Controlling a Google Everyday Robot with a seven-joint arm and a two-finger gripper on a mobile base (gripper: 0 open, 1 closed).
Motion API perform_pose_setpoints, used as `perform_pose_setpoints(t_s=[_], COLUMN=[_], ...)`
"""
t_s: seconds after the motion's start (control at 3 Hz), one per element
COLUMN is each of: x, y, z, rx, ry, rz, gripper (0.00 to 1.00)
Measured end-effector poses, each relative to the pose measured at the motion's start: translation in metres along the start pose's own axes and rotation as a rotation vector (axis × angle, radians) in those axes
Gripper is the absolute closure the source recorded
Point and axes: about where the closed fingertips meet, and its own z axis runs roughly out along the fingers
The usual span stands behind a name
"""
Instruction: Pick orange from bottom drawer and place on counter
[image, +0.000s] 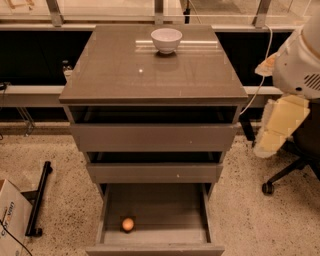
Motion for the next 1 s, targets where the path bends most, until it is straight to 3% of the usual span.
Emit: perform_pose_setpoints(t_s=[1.0], x=[-0.028], y=[0.018], z=[0.058], rx=[-0.049], ry=[-0.155], rz=[0.055], gripper=[0.00])
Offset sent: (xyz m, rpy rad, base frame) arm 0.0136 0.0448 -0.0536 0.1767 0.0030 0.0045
